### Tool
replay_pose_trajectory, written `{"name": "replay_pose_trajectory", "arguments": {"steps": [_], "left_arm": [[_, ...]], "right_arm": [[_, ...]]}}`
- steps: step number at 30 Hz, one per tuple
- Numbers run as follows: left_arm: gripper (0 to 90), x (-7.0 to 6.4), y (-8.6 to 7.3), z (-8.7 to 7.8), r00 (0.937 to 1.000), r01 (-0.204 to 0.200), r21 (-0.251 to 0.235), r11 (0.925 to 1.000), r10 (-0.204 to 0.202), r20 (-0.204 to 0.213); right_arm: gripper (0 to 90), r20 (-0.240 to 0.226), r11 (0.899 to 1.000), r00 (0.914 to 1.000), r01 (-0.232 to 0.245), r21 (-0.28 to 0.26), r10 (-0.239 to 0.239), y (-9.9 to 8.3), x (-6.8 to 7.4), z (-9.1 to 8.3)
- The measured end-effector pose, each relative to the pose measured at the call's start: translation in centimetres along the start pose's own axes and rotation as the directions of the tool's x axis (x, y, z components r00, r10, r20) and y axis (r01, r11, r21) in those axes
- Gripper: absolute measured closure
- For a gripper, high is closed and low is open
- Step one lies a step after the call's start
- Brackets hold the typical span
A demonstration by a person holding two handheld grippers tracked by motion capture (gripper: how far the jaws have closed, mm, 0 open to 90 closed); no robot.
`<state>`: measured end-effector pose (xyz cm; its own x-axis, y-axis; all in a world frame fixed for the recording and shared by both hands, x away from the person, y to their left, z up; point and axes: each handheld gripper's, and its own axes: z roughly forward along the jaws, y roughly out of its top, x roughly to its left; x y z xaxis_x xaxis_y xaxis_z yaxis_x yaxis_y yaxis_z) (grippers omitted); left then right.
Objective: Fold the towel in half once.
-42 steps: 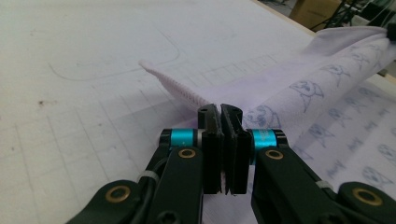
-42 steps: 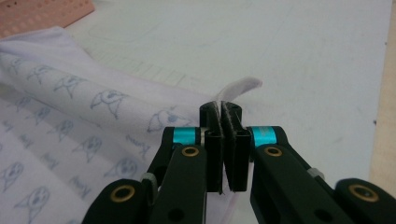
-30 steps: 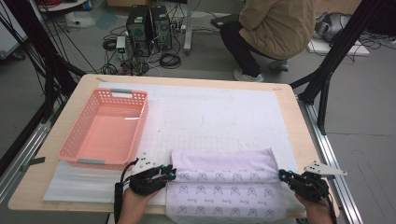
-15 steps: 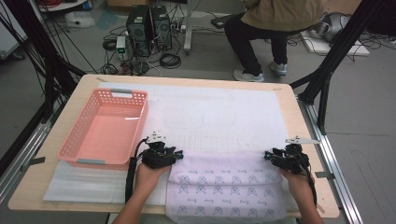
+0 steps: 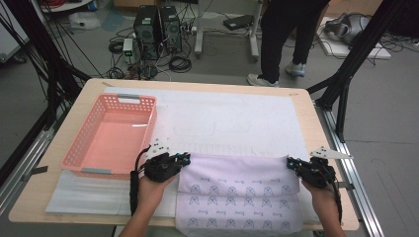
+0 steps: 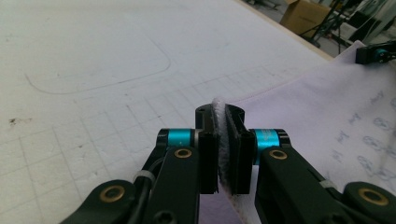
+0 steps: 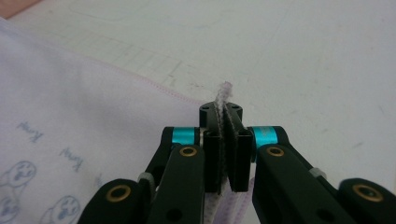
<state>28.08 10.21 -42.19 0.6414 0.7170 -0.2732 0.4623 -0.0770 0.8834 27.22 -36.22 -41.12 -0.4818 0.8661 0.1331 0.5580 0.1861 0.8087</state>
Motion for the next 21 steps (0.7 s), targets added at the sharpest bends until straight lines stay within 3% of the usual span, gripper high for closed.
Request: {"name": "replay_pose_trajectory", "arguments": {"steps": [6, 9, 14, 19, 21], "left_arm": [[84.1, -1.1, -0.6, -2.0, 0.9988, -0.003, -0.027, 0.9996, 0.004, 0.048], [83.5, -1.7, -1.3, -2.7, 0.998, -0.001, -0.013, 0.9999, 0.002, 0.063], [83.0, -2.4, -3.3, -3.1, 0.9968, 0.003, 0.065, 0.9979, -0.008, 0.08], [80.3, -2.5, -5.0, -3.0, 0.9965, 0.016, 0.117, 0.993, -0.026, 0.08], [66.5, -2.4, -5.4, -2.7, 0.998, 0.026, 0.147, 0.9888, -0.034, 0.053]], "right_arm": [[86.7, -0.023, 0.999, 0.9996, 0.012, -0.053, -0.013, -1.0, 0.8, -2.7], [86.7, -0.04, 0.998, 0.9991, 0.01, -0.062, -0.012, -1.9, 1.3, -3.8], [86.7, -0.049, 0.999, 0.9983, 0.032, 0.001, -0.032, -3.9, 2.0, -4.5], [85.9, -0.054, 0.998, 0.9985, 0.009, 0.063, -0.006, -5.5, 2.1, -4.6], [71.5, -0.058, 0.993, 0.9983, 0.003, 0.116, 0.004, -6.0, 2.0, -4.2]]}}
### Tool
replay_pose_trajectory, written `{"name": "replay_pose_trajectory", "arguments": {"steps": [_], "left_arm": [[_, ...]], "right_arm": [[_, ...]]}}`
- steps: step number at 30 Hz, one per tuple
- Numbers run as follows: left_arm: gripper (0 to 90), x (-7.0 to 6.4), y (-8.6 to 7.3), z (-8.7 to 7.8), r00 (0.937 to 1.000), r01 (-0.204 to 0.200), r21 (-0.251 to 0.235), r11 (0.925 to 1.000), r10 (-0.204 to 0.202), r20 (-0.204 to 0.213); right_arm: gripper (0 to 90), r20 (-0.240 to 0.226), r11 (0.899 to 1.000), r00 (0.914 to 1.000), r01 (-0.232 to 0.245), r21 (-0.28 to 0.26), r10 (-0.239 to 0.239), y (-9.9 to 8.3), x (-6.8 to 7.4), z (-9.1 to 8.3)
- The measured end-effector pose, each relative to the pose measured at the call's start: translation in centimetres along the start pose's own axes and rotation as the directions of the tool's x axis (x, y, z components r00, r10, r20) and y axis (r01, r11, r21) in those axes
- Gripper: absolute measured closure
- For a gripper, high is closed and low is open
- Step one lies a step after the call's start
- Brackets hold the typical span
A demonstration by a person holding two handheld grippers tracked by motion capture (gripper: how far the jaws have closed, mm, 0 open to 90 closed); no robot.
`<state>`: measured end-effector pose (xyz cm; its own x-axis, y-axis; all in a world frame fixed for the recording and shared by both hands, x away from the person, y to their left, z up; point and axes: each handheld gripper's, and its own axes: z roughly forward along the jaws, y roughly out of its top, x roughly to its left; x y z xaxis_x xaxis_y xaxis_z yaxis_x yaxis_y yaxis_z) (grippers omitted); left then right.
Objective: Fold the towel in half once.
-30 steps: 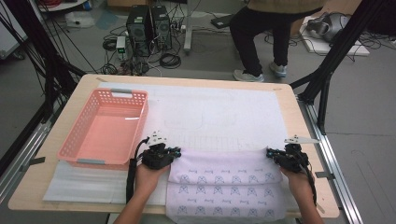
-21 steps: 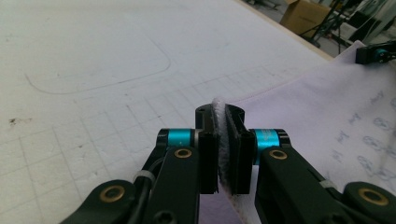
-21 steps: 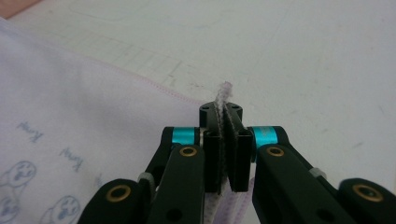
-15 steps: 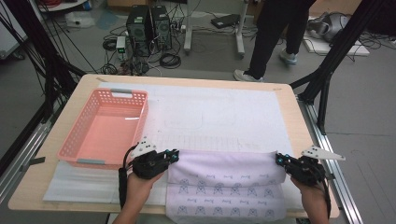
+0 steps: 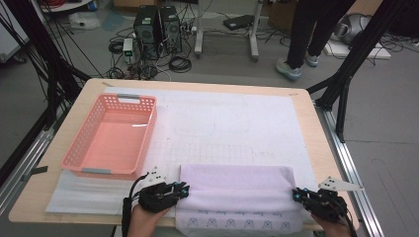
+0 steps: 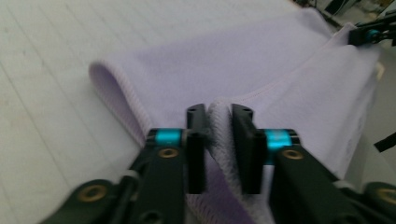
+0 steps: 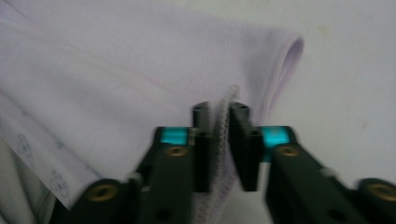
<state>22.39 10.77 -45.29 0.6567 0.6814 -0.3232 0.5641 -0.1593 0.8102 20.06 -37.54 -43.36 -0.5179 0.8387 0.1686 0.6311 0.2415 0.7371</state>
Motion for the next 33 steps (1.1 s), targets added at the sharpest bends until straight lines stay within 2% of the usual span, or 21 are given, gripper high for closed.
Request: {"name": "replay_pose_trajectory", "arguments": {"steps": [1, 4, 6, 9, 12, 14, 15, 18, 19, 21, 24, 25, 26, 28, 30, 31, 33], "left_arm": [[57.9, 0.1, 0.1, 0.1, 0.9999, 0.005, -0.002, 1.0, -0.005, -0.015], [43.5, 0.6, 0.9, 0.1, 0.9982, -0.004, -0.043, 0.9991, 0.001, -0.06], [39.9, 1.2, 1.5, 0.3, 0.9962, -0.008, -0.061, 0.9981, 0.002, -0.088], [36.8, 2.6, 2.3, 1.3, 0.9924, 0.022, -0.045, 0.9987, -0.027, -0.12], [36.4, 3.5, 2.8, 2.5, 0.991, 0.061, 0.017, 0.998, -0.058, -0.121], [36.8, 3.6, 3.1, 2.8, 0.9929, 0.053, 0.016, 0.9985, -0.05, -0.108], [36.8, 3.5, 3.3, 3.1, 0.9937, 0.045, 0.031, 0.9985, -0.042, -0.104], [36.6, 2.9, 3.3, 3.6, 0.9939, -0.007, 0.052, 0.9986, 0.013, -0.109], [37.5, 2.7, 3.3, 3.7, 0.9931, -0.021, 0.058, 0.9981, 0.028, -0.114], [41.3, 2.4, 3.3, 3.8, 0.9886, -0.053, 0.07, 0.9961, 0.062, -0.137], [52.7, 2.1, 3.3, 4.0, 0.9794, -0.064, 0.072, 0.9953, 0.077, -0.187], [57.0, 2.0, 3.2, 4.0, 0.9759, -0.068, 0.074, 0.9949, 0.082, -0.202], [60.6, 1.9, 3.2, 4.0, 0.9729, -0.075, 0.077, 0.9942, 0.09, -0.213], [66.3, 1.8, 3.2, 4.0, 0.9707, -0.08, 0.082, 0.9934, 0.096, -0.22], [74.8, 1.9, 3.3, 4.1, 0.9763, -0.084, 0.084, 0.9929, 0.099, -0.192], [79.2, 1.8, 3.3, 4.1, 0.9786, -0.079, 0.083, 0.9934, 0.093, -0.183], [82.2, 1.9, 3.3, 4.1, 0.9814, -0.065, 0.082, 0.9945, 0.079, -0.175]], "right_arm": [[64.0, 0.001, 1.0, 0.9998, -0.019, -0.001, 0.019, -0.1, -0.1, 0.0], [59.5, 0.001, 0.997, 0.9993, -0.038, -0.074, 0.038, 0.6, -0.6, -0.6], [56.3, 0.023, 0.994, 0.9988, -0.041, -0.098, 0.043, 1.4, -0.9, -0.6], [49.1, 0.066, 0.997, 0.997, -0.036, -0.074, 0.041, 2.3, -1.7, 0.8], [46.4, 0.094, 0.999, 0.9949, -0.036, -0.029, 0.039, 2.8, -2.4, 2.9], [46.5, 0.087, 1.0, 0.9958, -0.029, 0.004, 0.029, 3.0, -2.5, 4.0], [46.5, 0.089, 1.0, 0.996, -0.014, 0.015, 0.013, 3.0, -2.4, 4.5], [49.0, 0.105, 1.0, 0.9943, 0.015, 0.018, -0.017, 3.1, -2.1, 4.8], [50.5, 0.108, 0.999, 0.9936, 0.031, 0.014, -0.033, 3.0, -2.1, 4.8], [53.9, 0.103, 1.0, 0.9945, 0.019, 0.009, -0.02, 2.8, -2.1, 4.7], [59.5, 0.101, 1.0, 0.9945, 0.028, 0.0, -0.028, 2.7, -2.1, 4.6], [63.0, 0.096, 1.0, 0.9949, 0.031, -0.002, -0.03, 2.7, -2.1, 4.6], [70.0, 0.088, 0.999, 0.9956, 0.032, 0.0, -0.032, 2.7, -2.1, 4.6], [82.1, 0.043, 0.999, 0.998, 0.045, 0.005, -0.045, 2.7, -1.9, 4.6], [83.6, 0.048, 0.998, 0.9969, 0.061, 0.012, -0.062, 2.7, -1.6, 4.7], [84.0, 0.043, 0.998, 0.9975, 0.056, 0.014, -0.056, 2.8, -1.7, 4.7], [84.9, 0.028, 0.999, 0.9988, 0.04, 0.011, -0.041, 2.7, -1.9, 4.7]]}}
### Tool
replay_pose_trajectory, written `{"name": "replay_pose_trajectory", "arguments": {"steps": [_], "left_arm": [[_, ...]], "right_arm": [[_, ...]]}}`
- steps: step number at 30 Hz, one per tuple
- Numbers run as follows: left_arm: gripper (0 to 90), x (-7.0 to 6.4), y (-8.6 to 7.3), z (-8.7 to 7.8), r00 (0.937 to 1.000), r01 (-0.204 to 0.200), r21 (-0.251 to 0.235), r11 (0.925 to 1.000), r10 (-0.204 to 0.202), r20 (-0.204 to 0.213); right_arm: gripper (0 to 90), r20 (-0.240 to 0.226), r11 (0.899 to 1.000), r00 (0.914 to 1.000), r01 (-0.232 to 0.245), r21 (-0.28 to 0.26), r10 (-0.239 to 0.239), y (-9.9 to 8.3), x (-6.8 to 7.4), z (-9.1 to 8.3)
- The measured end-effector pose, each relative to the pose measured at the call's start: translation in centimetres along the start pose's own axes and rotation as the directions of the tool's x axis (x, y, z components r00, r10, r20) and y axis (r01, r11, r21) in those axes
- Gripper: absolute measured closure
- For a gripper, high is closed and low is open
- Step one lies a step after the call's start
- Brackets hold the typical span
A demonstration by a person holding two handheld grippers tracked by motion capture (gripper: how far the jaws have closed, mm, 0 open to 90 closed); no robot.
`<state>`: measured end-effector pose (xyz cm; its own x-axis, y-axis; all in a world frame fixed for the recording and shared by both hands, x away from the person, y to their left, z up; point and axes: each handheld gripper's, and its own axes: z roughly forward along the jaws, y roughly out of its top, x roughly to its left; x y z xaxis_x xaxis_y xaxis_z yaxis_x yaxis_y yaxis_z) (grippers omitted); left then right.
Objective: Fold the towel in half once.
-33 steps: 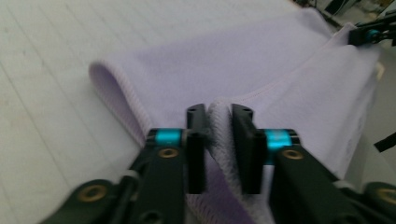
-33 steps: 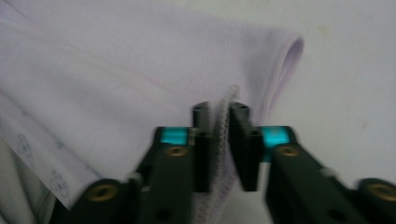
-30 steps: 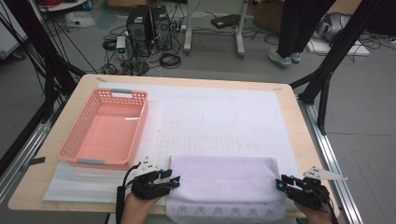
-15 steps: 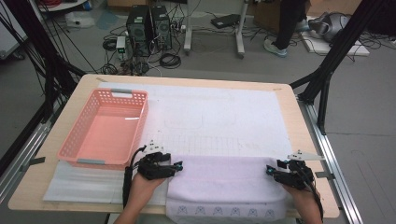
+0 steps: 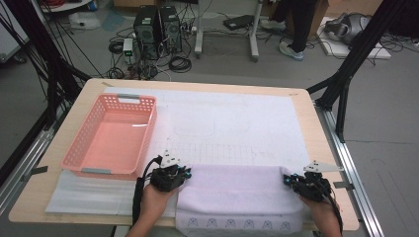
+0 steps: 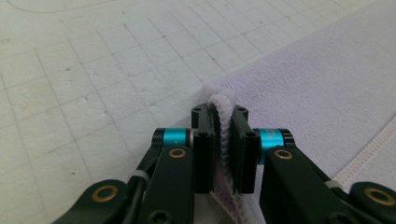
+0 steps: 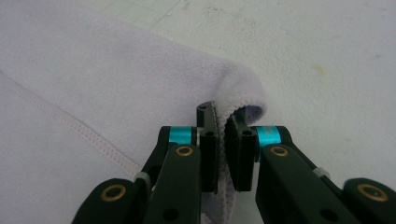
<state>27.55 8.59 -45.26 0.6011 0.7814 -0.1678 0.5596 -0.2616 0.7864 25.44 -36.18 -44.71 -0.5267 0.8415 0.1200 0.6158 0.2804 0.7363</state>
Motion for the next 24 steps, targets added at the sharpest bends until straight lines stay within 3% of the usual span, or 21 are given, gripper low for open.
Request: {"name": "replay_pose_trajectory", "arguments": {"steps": [3, 9, 14, 19, 24], "left_arm": [[83.6, 0.7, 0.2, 0.0, 0.9979, 0.053, -0.001, 0.9986, -0.053, 0.037], [84.7, 2.1, 3.0, -0.7, 0.9971, 0.073, -0.055, 0.9958, -0.072, 0.026], [84.9, 3.9, 5.6, -0.5, 0.9961, 0.088, -0.094, 0.9917, -0.088, 0.003], [84.8, 5.4, 8.0, 0.4, 0.9966, 0.075, -0.114, 0.9907, -0.078, -0.026], [84.7, 6.8, 9.9, 1.4, 0.9935, 0.107, -0.145, 0.9837, -0.111, -0.025]], "right_arm": [[86.0, -0.024, 1.0, 0.9996, -0.015, -0.012, 0.015, -0.1, -0.2, -0.1], [86.5, -0.039, 0.997, 0.9991, -0.021, -0.071, 0.018, 1.1, -1.1, -0.2], [86.5, -0.046, 0.992, 0.9984, -0.038, -0.118, 0.033, 3.3, -2.1, 0.6], [86.4, -0.014, 0.989, 0.9998, -0.013, -0.147, 0.011, 6.1, -3.3, 1.6], [86.4, 0.012, 0.987, 0.9999, -0.009, -0.158, 0.011, 8.7, -4.7, 2.6]]}}
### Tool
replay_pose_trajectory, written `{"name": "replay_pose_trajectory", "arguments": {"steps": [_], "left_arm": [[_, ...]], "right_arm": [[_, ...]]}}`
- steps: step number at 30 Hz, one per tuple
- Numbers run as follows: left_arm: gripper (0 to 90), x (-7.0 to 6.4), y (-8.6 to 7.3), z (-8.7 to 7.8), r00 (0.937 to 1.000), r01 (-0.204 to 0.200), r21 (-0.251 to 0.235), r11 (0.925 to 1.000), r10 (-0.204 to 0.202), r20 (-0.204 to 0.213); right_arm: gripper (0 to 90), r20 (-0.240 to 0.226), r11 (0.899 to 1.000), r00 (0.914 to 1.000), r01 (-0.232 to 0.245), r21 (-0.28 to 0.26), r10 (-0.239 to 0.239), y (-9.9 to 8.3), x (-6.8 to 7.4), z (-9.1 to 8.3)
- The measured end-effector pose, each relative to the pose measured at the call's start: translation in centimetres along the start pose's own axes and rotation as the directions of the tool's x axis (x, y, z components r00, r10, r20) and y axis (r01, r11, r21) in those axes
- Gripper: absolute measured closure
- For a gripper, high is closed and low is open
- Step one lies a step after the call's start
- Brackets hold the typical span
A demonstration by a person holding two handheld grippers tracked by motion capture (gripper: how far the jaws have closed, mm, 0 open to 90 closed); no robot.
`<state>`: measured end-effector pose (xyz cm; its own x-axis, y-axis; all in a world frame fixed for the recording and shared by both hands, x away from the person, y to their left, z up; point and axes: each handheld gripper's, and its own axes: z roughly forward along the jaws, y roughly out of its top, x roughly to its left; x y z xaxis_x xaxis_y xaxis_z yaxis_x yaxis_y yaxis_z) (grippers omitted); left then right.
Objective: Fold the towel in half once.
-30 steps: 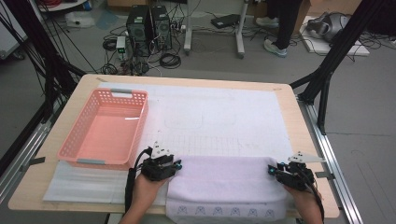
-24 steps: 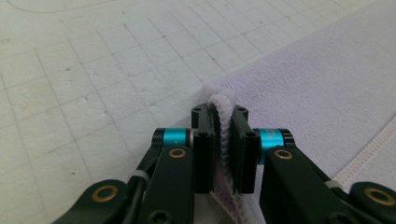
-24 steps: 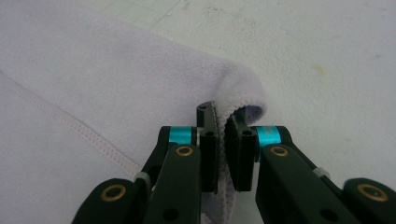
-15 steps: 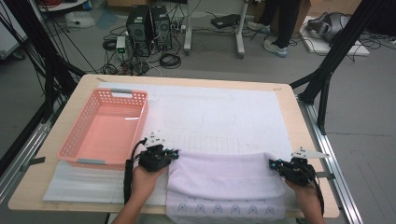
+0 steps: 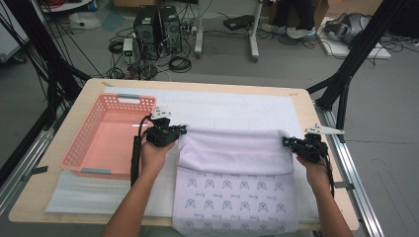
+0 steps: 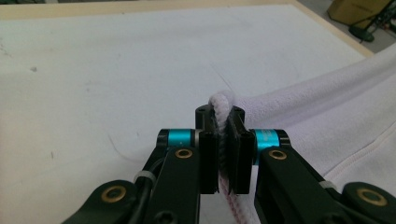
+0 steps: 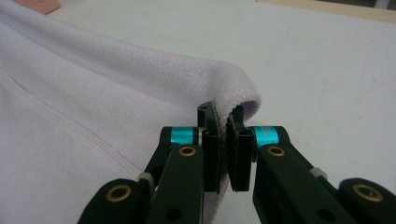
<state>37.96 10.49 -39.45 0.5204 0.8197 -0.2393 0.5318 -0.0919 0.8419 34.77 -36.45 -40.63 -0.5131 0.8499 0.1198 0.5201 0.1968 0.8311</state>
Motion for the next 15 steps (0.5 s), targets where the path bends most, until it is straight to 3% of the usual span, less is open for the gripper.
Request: {"name": "replay_pose_trajectory", "arguments": {"steps": [4, 7, 15], "left_arm": [[84.7, 0.8, 0.5, 1.0, 0.9998, 0.014, -0.02, 0.9997, -0.014, -0.016], [84.6, 1.6, 0.4, 1.8, 0.9993, 0.026, -0.004, 0.9996, -0.026, -0.028], [83.4, 1.9, -0.3, 3.1, 0.9988, 0.014, 0.021, 0.9997, -0.013, -0.048]], "right_arm": [[86.3, 0.02, 1.0, 0.9998, -0.003, 0.007, 0.003, 1.2, -0.8, 1.4], [86.3, 0.022, 1.0, 0.9995, -0.024, 0.009, 0.024, 1.5, -1.3, 2.5], [86.2, 0.045, 0.998, 0.997, -0.064, 0.029, 0.063, 1.2, -2.0, 4.7]]}}
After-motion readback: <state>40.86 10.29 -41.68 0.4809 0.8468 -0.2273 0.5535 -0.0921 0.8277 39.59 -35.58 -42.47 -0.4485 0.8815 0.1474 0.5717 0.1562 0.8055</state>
